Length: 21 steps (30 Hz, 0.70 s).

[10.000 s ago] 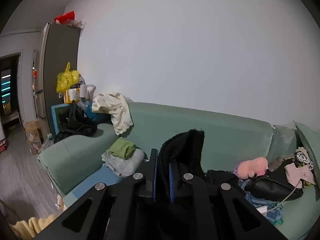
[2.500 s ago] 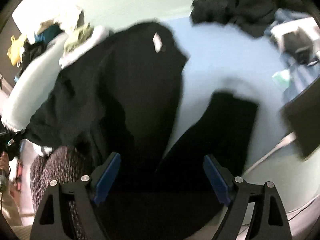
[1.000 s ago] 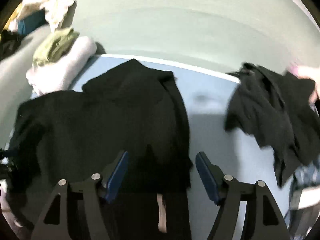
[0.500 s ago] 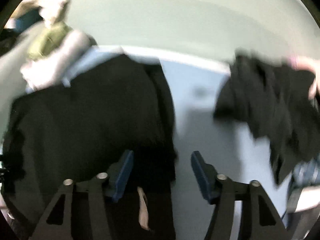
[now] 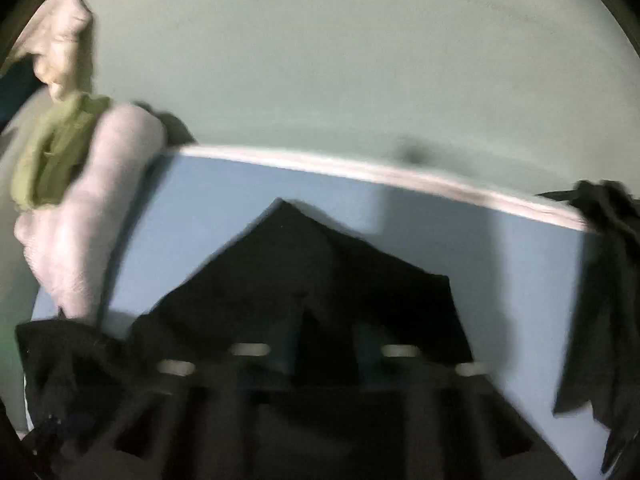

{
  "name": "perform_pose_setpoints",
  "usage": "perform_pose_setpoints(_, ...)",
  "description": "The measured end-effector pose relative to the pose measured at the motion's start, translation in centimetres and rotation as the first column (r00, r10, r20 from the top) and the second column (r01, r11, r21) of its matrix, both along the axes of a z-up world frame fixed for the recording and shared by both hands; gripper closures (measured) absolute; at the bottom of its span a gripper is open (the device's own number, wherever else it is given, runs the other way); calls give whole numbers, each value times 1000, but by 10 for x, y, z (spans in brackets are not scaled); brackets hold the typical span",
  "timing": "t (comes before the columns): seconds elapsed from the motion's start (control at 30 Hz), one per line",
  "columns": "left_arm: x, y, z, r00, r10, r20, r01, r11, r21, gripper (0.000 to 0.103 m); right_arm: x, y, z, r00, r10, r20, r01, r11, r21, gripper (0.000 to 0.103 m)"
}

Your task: Fold clothes

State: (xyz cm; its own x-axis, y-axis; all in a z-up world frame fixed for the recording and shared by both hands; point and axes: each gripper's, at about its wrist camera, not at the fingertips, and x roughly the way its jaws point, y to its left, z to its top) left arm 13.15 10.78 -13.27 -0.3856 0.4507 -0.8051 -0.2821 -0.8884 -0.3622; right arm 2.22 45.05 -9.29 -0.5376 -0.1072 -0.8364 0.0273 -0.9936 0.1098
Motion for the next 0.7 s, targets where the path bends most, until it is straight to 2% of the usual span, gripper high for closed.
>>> perform_pose_setpoints(0.07, 9, -16, 5, 998, 13, 67, -21, 992, 121, 25, 51, -2, 21, 994, 58, -96, -63, 997, -48, 89)
perform_pose_setpoints(0.1, 13, -24, 10, 995, 13, 99, -32, 980, 199, 25, 79, -6, 29, 988, 89, -123, -96, 994, -56, 89)
perform_pose_setpoints(0.17, 23, -40, 19, 987, 5, 158, -61, 935, 351, 25, 133, -18, 32, 979, 156, -131, -166, 984, -71, 90)
perform_pose_setpoints(0.23, 32, -41, 31, 989, -10, 149, -51, 915, 400, 25, 185, -30, 14, 973, 219, -66, -224, 972, -76, 89)
perform_pose_setpoints(0.3, 41, -41, 43, 990, -25, 136, -38, 896, 443, 25, 226, -37, -22, 960, 270, 75, -263, 960, -95, 83)
perform_pose_setpoints(0.33, 46, -34, 44, 990, -36, 136, -23, 911, 411, 25, 243, -36, -38, 952, 276, 134, -261, 958, -117, 81)
perform_pose_setpoints(0.37, 52, -26, 45, 990, -47, 136, -7, 929, 371, 25, 260, -30, -50, 945, 271, 182, -244, 957, -157, 67)
perform_pose_setpoints(0.4, 50, -19, 45, 989, -59, 137, 11, 943, 334, 25, 275, -21, -55, 947, 256, 194, -216, 955, -203, 65)
perform_pose_setpoints(0.43, 50, -13, 41, 988, -75, 136, 32, 954, 299, 25, 283, -11, -51, 956, 235, 175, -190, 952, -240, 61)
perform_pose_setpoints(0.5, 50, 1, 32, 985, -104, 137, 70, 970, 234, 25, 289, 18, -33, 978, 163, 132, -117, 945, -304, 44)
perform_pose_setpoints(0.57, 53, 6, 17, 980, -114, 161, 79, 975, 209, 25, 280, 46, -10, 995, 66, 69, -38, 937, -348, 29)
perform_pose_setpoints(0.63, 62, 3, 4, 974, -132, 185, 89, 970, 226, 25, 255, 59, 7, 1000, -5, 26, 14, 942, -336, 27)
perform_pose_setpoints(0.7, 75, -4, -3, 967, -150, 206, 99, 966, 239, 25, 227, 63, 18, 999, -31, -18, 24, 951, -309, 23)
